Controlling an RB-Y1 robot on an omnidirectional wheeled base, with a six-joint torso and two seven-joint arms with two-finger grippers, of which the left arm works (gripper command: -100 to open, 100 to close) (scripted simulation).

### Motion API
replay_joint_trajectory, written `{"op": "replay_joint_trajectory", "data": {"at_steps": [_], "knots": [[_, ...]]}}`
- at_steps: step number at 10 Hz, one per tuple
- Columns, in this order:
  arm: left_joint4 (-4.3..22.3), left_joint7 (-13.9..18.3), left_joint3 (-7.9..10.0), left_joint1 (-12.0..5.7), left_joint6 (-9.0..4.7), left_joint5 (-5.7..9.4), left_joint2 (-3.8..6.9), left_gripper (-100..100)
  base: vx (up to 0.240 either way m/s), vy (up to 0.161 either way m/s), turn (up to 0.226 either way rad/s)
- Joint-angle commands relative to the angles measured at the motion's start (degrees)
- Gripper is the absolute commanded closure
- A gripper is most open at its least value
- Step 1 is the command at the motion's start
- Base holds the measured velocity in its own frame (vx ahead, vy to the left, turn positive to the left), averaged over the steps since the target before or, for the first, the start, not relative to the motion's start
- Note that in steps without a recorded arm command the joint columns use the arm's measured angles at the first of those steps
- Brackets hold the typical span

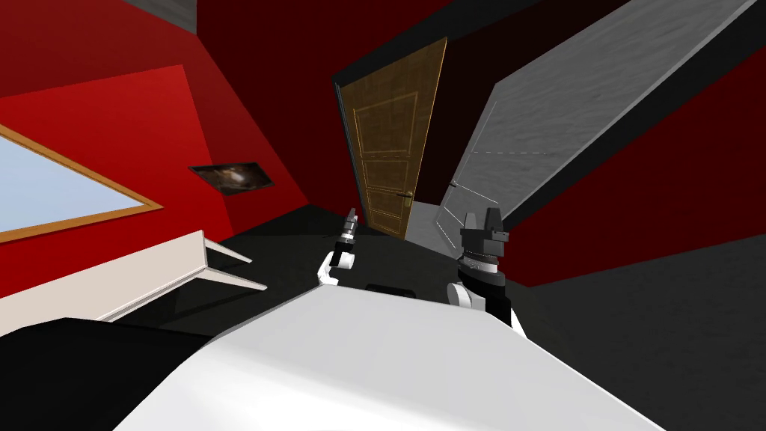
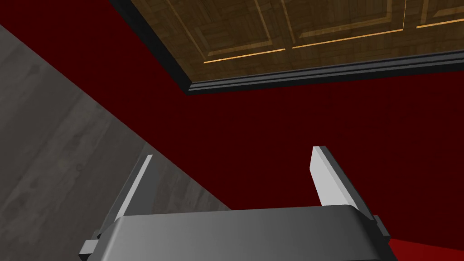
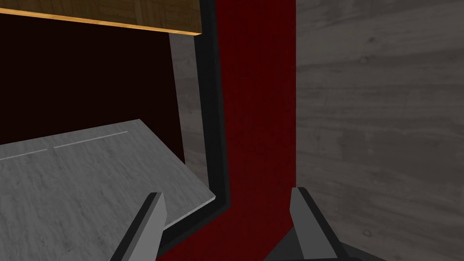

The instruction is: Push the door open

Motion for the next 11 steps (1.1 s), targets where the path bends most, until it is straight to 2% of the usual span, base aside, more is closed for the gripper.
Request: {"op": "replay_joint_trajectory", "data": {"at_steps": [1,11], "knots": [[2.86,0.31,-0.23,-1.71,-0.25,0.18,0.05,-100,0.092,-0.03,-0.024],[19.78,2.2,-1.91,-11.78,-0.64,1.25,-0.37,-100,0.1,-0.022,-0.022]]}}
